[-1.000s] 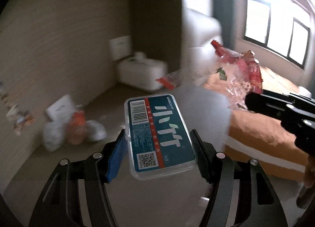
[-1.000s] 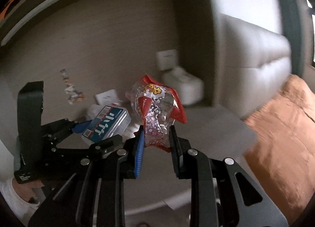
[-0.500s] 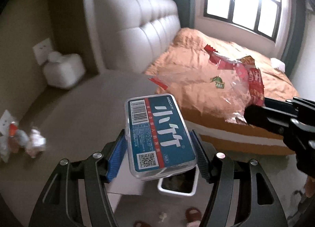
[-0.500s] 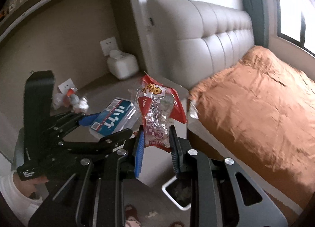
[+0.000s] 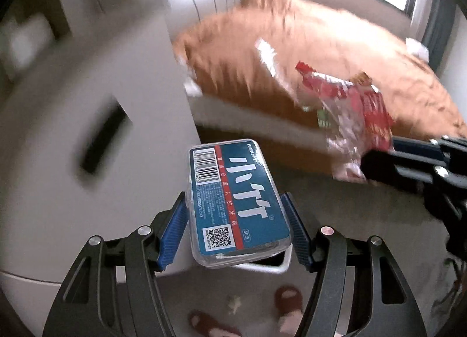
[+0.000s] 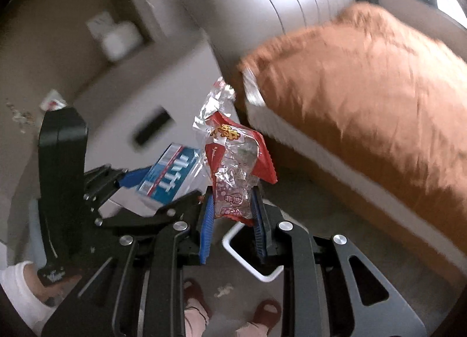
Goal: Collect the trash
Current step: 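Carry blue box and red wrapper with both tools over the bin, then open both tools to drop box and wrapper into the bin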
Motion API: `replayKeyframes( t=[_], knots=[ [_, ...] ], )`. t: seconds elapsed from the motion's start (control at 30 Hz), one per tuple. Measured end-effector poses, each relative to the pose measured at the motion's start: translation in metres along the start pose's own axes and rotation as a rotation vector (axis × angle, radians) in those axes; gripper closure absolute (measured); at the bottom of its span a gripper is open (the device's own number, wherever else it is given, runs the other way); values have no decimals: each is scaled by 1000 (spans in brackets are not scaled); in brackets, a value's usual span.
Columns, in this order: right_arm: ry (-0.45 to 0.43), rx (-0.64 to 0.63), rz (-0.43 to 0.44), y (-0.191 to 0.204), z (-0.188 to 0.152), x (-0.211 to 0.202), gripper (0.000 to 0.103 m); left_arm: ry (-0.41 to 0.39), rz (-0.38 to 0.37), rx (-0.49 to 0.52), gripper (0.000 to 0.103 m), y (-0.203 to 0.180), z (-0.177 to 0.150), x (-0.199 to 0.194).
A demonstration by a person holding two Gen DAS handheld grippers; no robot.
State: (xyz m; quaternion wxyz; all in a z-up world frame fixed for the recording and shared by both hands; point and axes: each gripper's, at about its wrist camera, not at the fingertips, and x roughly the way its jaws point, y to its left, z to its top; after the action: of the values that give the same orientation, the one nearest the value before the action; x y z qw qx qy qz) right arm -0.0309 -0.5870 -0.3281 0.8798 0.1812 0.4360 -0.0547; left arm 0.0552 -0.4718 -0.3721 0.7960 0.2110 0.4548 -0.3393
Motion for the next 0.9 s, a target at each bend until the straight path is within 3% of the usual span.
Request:
replayKeyframes(
  t=[0.17, 0.4, 0.7, 0.73, 0.77, 0.8, 0.9],
  knots=[
    [112, 60, -6, -40, -39, 99, 77, 117, -38, 16, 40, -7, -42, 100],
    [218, 53, 9, -66, -78, 212, 77, 180, -111, 27, 40, -7, -81, 204],
    [280, 4, 16, -81, -101, 279, 76, 246, -140, 16, 39, -2, -116, 264],
    [295, -2, 22, -81, -103, 283, 67, 266, -154, 13, 39, -3, -117, 269],
    [308, -13, 18, -79, -106, 287, 24, 285, -159, 11, 30, -4, -116, 276],
    [317, -20, 16, -81, -109, 292, 2, 293, -156, 12, 5, -7, -118, 279],
    [367, -22, 16, -86, -114, 302, 4, 285, -122, 27, 5, -9, -119, 281]
  ],
)
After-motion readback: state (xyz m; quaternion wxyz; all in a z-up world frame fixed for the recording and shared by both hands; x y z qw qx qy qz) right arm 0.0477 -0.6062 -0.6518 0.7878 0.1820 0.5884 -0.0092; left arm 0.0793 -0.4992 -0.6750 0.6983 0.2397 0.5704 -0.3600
